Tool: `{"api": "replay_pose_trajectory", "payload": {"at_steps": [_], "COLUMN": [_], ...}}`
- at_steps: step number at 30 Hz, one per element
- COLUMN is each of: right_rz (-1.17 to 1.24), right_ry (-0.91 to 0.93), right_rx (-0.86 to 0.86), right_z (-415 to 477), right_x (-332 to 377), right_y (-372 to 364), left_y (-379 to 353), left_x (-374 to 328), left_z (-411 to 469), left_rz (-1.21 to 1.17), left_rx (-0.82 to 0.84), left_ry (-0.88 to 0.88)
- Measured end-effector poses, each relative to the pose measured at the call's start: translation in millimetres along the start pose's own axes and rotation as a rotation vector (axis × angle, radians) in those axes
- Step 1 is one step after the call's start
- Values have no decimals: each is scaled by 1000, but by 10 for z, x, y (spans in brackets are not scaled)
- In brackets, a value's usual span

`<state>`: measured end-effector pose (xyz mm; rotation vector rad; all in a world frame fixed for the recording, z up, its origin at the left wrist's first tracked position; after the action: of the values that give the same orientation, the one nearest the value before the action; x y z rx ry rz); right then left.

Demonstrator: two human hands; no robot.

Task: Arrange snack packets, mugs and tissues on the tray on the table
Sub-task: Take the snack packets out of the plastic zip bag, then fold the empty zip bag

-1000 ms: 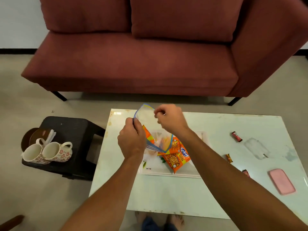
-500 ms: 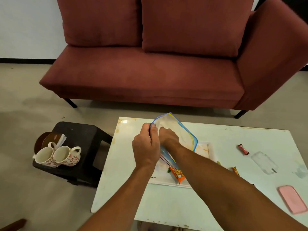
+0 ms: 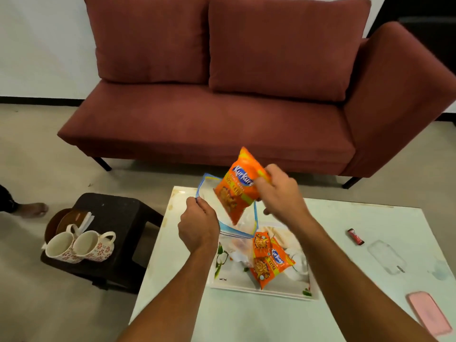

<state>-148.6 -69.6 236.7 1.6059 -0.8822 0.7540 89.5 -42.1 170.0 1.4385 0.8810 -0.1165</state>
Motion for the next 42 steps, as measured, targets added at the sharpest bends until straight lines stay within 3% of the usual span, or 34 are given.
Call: {"api": "replay_pose_trajectory", "payload": {"at_steps": [2, 4, 11, 15, 19, 22, 24, 27, 29, 32, 36, 40, 42], "right_rz": [289, 424, 397, 590, 791, 734, 550, -15, -149, -122, 85, 205, 267], "right_ry": [-20, -43, -286, -564, -717, -832, -851, -786, -678, -359, 32, 272, 276], "right_rx": [-77, -142, -279, -114, 53, 96, 113, 201, 149, 99, 312, 542, 630], "right_z": [-11, -27, -173, -201, -190, -239, -254, -226, -148, 118, 221, 87, -2], "right_x": [-155, -397, -1755, -2559, -2895, -3106, -3157, -2941, -2619, -1942, -851, 239, 620], "right_y": [327, 553, 250, -614, -1329, -1560, -1507, -1192, -931, -514, -57, 374, 562], "left_y": [48, 80, 174, 168, 101, 36, -9, -107, -181, -178, 109, 634, 915], "left_x": [-19, -29, 3, 89, 102, 98, 73, -10, -151, -497, -1150, -1816, -2114], "left_z": [50, 104, 162, 174, 185, 203, 219, 243, 266, 295, 226, 126, 127], "left_rz": [-4, -5, 29, -12, -46, -71, -82, -149, -252, -391, -394, -567, -630], "left_rx": [-39, -63, -110, -154, -161, -140, -102, 64, 262, 588, 942, 1142, 1171], "left_ry": [5, 8, -9, -25, -91, -149, -182, -250, -296, -319, -311, -206, -170]}}
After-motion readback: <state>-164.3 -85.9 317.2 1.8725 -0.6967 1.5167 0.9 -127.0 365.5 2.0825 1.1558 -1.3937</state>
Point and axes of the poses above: each hand's wrist, its own z-axis towards the middle knuckle, its own y-axis out of the back of the hand, x = y × z, the point moved 10 cm from there along z, towards the middle knuckle, and after that the axes turned 12 degrees about x, right-handed, at the moved point
